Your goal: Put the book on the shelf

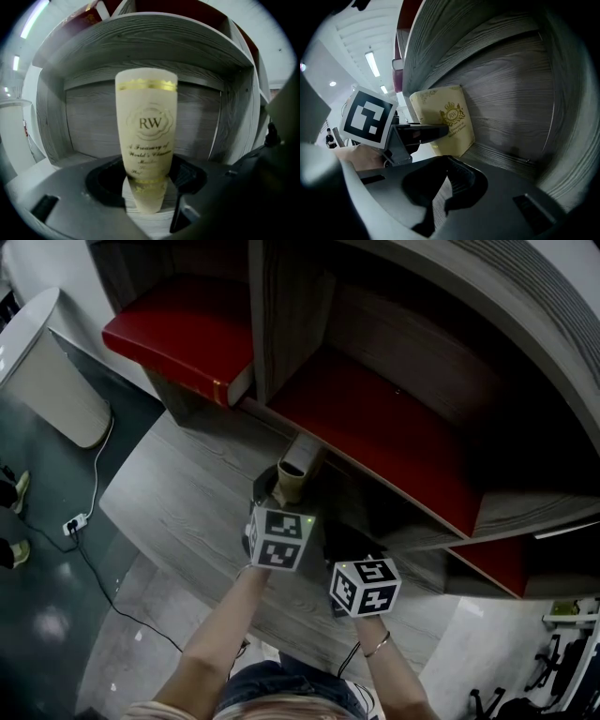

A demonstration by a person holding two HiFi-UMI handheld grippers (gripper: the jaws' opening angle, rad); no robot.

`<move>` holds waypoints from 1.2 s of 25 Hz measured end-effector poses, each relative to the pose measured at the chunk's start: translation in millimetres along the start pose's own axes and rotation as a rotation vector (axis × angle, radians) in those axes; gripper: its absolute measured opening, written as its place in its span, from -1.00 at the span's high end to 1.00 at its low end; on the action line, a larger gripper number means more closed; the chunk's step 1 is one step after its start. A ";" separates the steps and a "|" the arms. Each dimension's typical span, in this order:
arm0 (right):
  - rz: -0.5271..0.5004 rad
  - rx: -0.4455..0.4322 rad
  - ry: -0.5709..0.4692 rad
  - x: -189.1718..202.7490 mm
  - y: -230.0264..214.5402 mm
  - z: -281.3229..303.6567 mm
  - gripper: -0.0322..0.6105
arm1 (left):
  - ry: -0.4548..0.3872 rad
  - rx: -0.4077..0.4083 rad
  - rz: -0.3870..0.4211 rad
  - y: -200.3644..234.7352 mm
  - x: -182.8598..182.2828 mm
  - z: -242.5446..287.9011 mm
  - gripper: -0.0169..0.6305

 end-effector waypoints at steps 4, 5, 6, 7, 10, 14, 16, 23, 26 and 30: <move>-0.011 0.007 -0.008 0.4 6.8 -5.4 0.87 | -0.019 -0.008 -0.017 0.6 -0.7 -14.8 0.16; -0.015 0.010 -0.010 1.0 8.3 -7.2 0.87 | -0.019 -0.009 -0.019 0.5 -0.2 -18.8 0.16; -0.017 0.012 -0.012 1.9 9.7 -9.0 0.87 | -0.016 -0.012 -0.019 0.7 0.5 -22.9 0.16; -0.018 0.013 -0.015 2.8 11.1 -10.7 0.87 | -0.013 -0.013 -0.022 0.9 1.4 -27.2 0.16; -0.024 0.015 -0.027 4.1 14.5 -15.6 0.87 | -0.002 -0.009 -0.037 2.0 2.1 -40.8 0.16; -0.030 0.018 -0.044 6.5 21.0 -23.0 0.87 | 0.011 -0.010 -0.036 2.4 6.2 -58.9 0.17; -0.034 0.016 -0.050 8.6 25.6 -26.8 0.87 | 0.017 -0.005 -0.042 2.5 9.2 -68.4 0.23; -0.050 0.010 -0.064 14.8 42.3 -41.4 0.87 | 0.029 0.009 -0.063 -1.7 17.1 -100.5 0.59; -0.061 0.010 -0.073 15.0 47.1 -46.4 0.87 | 0.025 0.010 -0.065 -6.6 19.5 -114.3 0.75; -0.051 0.007 -0.089 18.1 53.2 -54.4 0.87 | 0.028 0.005 -0.049 -14.2 26.1 -132.6 0.86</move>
Point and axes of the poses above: the fingertips, and each gripper's own axes: z forward along the fingers, y to its left, x out of its underside, the point moved 10 cm from there along -z, backward along the fingers, and after that the axes turned 10 degrees about z, right-handed, at the moved point
